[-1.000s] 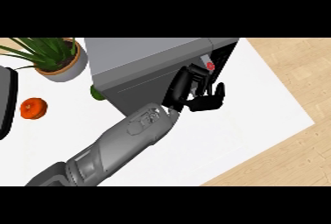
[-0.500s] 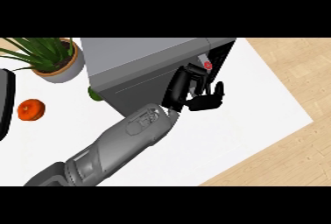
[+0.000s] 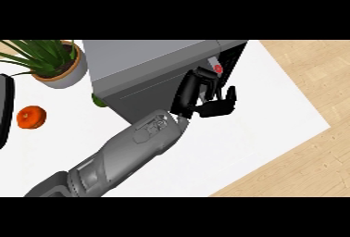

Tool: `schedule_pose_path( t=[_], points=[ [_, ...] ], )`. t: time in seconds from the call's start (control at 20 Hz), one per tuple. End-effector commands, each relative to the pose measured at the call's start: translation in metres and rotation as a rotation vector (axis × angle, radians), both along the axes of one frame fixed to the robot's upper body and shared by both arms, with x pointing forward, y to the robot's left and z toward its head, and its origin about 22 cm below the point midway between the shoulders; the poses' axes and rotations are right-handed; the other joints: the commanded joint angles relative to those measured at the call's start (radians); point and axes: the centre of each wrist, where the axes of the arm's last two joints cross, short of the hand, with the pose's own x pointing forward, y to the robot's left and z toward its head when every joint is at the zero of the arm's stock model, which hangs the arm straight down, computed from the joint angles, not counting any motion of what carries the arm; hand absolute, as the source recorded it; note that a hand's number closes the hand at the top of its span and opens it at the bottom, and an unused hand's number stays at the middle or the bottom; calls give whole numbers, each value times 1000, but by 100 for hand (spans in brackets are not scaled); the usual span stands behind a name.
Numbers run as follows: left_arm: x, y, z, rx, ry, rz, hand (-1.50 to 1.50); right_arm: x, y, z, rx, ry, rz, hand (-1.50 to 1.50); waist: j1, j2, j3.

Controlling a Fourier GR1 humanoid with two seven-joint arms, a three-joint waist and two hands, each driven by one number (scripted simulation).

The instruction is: Pick up the milk, place it into the microwave and close the microwave

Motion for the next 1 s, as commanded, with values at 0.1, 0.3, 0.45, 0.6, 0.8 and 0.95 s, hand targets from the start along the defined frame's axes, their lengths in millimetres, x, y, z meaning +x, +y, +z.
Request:
schedule_pose_path(
  t=[0.1,0.3,0.45,0.6,0.8,0.95],
  points=[
    [16,-6,8,-66,70,196,150,0,-6,4,17,10,-6,-150,15,3,-2],
    [23,3,-1,-59,126,274,150,-2,-12,9,28,-1,-21,-150,41,3,0],
    [24,3,-4,-41,141,262,150,-4,-18,14,27,-4,-53,-150,66,4,-1],
    [30,18,-9,-24,154,257,150,-7,-23,19,28,-16,-81,-150,82,5,-3],
    [36,34,-15,22,146,252,150,-11,-28,24,31,-31,-104,-150,111,11,-3],
    [38,41,-19,47,159,229,150,-15,-31,27,29,-29,-113,-150,119,10,-3]
  ],
)
